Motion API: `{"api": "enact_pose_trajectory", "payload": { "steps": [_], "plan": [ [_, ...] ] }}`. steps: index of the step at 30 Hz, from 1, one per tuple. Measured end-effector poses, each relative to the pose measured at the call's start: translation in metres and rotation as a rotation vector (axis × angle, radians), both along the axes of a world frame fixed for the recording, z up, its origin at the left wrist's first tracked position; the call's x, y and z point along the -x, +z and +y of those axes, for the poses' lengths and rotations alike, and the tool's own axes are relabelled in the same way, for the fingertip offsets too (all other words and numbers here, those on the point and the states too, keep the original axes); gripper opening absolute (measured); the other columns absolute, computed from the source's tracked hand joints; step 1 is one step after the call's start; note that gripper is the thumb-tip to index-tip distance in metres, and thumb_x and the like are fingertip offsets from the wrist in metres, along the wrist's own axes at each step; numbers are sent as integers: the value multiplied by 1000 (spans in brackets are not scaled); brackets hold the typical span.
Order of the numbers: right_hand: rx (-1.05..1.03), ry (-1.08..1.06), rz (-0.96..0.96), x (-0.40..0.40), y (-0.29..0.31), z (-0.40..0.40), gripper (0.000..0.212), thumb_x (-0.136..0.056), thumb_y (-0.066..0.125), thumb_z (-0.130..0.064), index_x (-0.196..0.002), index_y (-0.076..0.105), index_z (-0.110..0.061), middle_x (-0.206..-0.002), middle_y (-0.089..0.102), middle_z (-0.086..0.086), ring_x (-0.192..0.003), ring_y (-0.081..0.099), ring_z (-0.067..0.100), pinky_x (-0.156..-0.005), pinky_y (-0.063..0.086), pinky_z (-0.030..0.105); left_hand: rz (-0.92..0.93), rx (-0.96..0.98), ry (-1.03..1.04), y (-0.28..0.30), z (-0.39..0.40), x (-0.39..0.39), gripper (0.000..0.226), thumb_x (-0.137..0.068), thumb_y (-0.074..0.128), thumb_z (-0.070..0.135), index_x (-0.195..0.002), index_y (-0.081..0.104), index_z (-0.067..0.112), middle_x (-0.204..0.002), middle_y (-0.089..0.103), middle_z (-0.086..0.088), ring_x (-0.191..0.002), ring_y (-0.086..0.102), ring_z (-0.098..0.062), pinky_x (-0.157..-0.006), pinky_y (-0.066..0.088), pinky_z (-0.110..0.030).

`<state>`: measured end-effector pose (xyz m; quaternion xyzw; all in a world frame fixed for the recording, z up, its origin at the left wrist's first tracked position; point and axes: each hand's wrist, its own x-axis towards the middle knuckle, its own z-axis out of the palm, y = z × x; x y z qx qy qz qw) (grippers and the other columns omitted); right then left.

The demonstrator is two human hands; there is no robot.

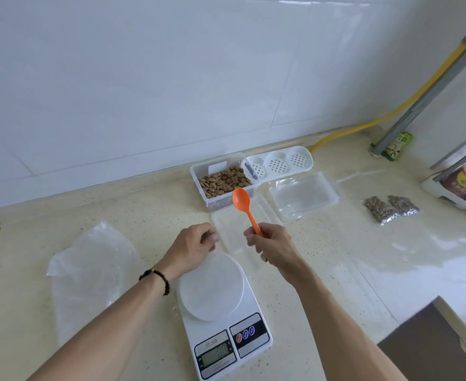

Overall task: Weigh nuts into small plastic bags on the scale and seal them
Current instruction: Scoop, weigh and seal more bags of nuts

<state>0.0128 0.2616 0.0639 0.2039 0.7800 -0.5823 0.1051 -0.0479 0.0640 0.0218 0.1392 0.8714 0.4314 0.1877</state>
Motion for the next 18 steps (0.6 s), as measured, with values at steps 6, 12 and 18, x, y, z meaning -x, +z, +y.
{"api": "enact_pose_trajectory", "payload": {
  "steps": [6,12,18],
  "plan": [
    [8,222,11,14,36,11,12,-90,63,-15,-95,71,-8,-77,74,4,-58,52,9,-47,35,18,-125,-252,-7,39,-1,14,16,-96,57,12,-82,65,7,-60,64,-5,-57,57,-15,-63,45,-23],
    [-84,283,89,35,53,22,12,-94,57,-7,-93,68,-6,-73,72,12,-51,50,10,-51,39,20,-157,-235,35,66,-12,16,23,-97,56,15,-76,63,12,-64,63,1,-58,55,-14,-62,47,-24],
    [-23,308,149,51,65,28,10,-96,54,-4,-90,59,-11,-71,69,15,-50,49,13,-47,37,21,-48,-195,89,82,-32,23,23,-98,55,22,-83,70,14,-54,41,3,-51,37,-9,-51,35,-22]
  ]
}}
